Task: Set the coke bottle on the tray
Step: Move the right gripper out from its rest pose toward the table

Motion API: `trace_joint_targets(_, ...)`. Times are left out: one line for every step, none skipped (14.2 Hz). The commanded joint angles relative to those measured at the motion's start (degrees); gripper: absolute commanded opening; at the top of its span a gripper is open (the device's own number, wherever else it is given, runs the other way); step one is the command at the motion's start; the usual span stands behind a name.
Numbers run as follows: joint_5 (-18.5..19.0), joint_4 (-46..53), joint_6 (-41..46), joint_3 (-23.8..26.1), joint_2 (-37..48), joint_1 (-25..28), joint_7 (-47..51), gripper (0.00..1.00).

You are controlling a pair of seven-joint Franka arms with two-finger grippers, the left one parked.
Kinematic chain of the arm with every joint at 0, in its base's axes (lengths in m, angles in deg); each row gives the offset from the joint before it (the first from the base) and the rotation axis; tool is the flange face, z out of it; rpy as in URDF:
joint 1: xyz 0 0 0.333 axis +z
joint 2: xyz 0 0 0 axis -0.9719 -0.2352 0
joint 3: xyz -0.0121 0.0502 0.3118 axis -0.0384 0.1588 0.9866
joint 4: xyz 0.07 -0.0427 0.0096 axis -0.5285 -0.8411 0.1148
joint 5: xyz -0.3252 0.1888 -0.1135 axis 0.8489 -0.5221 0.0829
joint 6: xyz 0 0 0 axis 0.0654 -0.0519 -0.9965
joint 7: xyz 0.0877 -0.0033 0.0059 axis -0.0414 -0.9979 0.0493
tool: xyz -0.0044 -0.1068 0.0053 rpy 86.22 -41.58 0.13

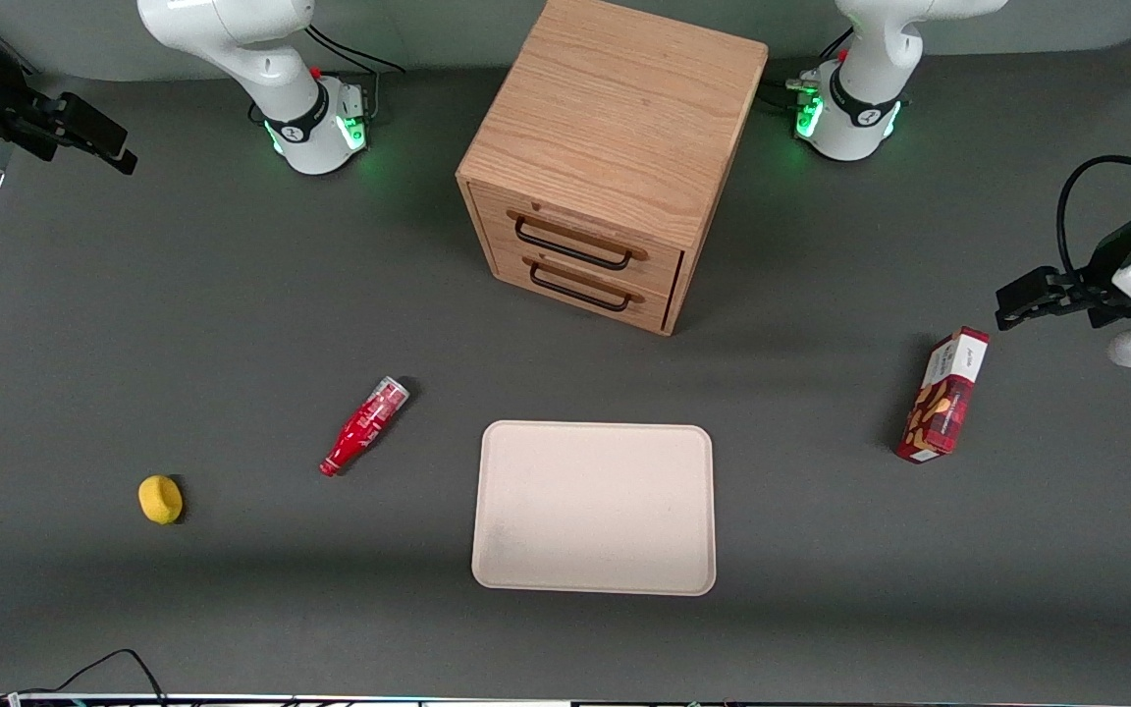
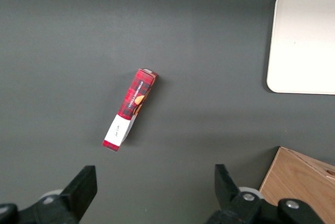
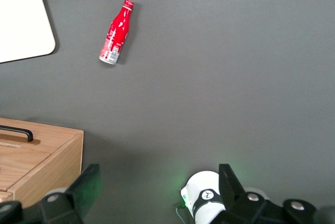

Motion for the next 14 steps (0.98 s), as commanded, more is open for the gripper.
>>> trace_joint_targets(-1.74,3.53,0.50,-0.46,-2.23,0.04,0.15,1.00)
trace_joint_targets(-1.83,4.23,0.50,-0.99,-2.49,0.04,0.06,1.00)
trace_joint_targets(-1.75,4.23,0.76,-1.08,-2.49,0.04,-0.20,1.00)
trace_joint_targets(-1.74,4.23,0.77,-1.00,-2.58,0.12,-0.73,1.00)
trace_joint_targets(-1.66,4.15,0.77,-0.82,-3.02,0.30,-0.82,1.00)
trace_joint_targets(-1.57,4.06,0.85,-0.30,-3.46,0.56,-0.99,1.00)
trace_joint_targets(-1.31,4.58,0.77,0.32,-4.51,0.82,-0.82,1.00)
trace_joint_targets(-1.22,5.98,0.77,1.28,-6.69,1.26,0.05,1.00)
trace_joint_targets(-1.74,7.91,0.59,1.73,-9.76,1.27,1.19,1.00)
trace_joint_targets(-2.18,10.01,-0.19,2.08,-13.70,1.27,5.47,1.00)
trace_joint_targets(-3.58,12.73,-1.07,2.17,-17.92,1.35,10.99,1.00)
trace_joint_targets(-5.94,13.72,-2.73,2.60,-21.18,1.96,17.05,1.00)
trace_joint_targets(-7.09,13.12,-5.79,3.39,-23.74,2.14,22.85,1.00)
trace_joint_targets(-7.11,11.72,-9.30,4.62,-26.46,2.15,27.26,1.00)
